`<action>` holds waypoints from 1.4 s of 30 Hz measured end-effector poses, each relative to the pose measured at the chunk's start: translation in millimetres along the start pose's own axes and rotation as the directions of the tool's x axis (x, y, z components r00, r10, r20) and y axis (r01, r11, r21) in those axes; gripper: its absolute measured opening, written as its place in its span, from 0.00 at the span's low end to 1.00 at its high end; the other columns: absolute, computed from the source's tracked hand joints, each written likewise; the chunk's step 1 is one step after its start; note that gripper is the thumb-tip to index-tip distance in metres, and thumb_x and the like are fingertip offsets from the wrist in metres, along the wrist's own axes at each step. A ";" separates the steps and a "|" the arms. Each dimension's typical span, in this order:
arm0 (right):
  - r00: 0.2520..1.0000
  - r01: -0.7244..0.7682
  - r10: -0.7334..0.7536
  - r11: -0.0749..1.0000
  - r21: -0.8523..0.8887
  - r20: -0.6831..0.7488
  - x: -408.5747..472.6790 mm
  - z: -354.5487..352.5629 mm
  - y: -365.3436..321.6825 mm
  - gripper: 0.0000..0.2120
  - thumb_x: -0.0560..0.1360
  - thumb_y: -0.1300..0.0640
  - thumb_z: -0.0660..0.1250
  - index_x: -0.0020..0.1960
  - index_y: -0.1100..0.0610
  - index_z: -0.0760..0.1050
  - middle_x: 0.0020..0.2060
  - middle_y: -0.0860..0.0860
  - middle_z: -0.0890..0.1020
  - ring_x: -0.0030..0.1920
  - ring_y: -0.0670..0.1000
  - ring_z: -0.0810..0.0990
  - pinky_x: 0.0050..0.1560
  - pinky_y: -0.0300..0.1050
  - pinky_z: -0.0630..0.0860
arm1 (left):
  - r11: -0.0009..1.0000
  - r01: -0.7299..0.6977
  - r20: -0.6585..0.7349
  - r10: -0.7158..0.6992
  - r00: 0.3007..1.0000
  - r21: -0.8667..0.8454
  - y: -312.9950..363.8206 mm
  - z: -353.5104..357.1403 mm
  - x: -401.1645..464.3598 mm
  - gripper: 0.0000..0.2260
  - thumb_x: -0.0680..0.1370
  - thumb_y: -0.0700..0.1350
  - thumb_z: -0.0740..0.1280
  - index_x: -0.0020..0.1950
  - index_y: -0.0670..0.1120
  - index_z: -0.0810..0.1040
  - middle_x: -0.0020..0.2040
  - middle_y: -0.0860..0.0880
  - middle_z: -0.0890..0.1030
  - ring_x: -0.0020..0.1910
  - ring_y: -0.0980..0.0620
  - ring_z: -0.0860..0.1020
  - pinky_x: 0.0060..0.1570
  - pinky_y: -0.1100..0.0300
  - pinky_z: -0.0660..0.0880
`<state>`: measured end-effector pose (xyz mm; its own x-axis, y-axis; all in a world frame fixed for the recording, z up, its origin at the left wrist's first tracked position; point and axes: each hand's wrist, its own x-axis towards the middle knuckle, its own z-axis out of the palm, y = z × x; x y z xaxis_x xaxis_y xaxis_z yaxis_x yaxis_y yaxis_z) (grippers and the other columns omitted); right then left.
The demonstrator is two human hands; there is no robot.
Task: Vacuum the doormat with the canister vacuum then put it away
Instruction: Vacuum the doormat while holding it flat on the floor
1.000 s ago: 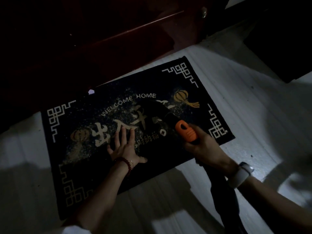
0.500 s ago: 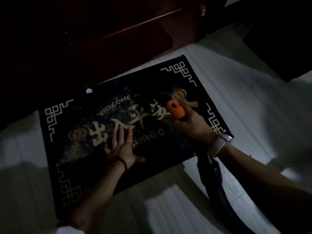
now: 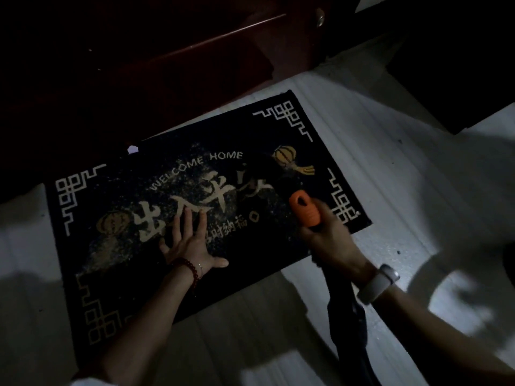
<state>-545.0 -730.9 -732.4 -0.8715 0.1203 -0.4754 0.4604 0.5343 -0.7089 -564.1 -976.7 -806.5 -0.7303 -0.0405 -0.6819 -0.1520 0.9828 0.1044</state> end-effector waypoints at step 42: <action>0.987 0.049 -0.104 0.922 -0.383 -0.122 28.8 -24.3 14.7 0.26 0.77 0.45 0.59 0.73 0.48 0.57 0.54 0.59 0.79 0.48 0.61 0.79 0.48 0.49 0.75 | 1.000 0.005 -0.021 -0.004 1.000 0.015 1.5 0.3 -0.8 0.54 0.66 0.62 0.72 0.75 0.55 0.35 0.75 0.50 0.31 0.74 0.46 0.33 0.70 0.37 0.48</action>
<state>-567.4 -699.3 -743.8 -0.9287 0.1657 -0.3318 0.3169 0.8193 -0.4778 -563.5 -975.1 -806.0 -0.7438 -0.0487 -0.6667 -0.1452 0.9853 0.0901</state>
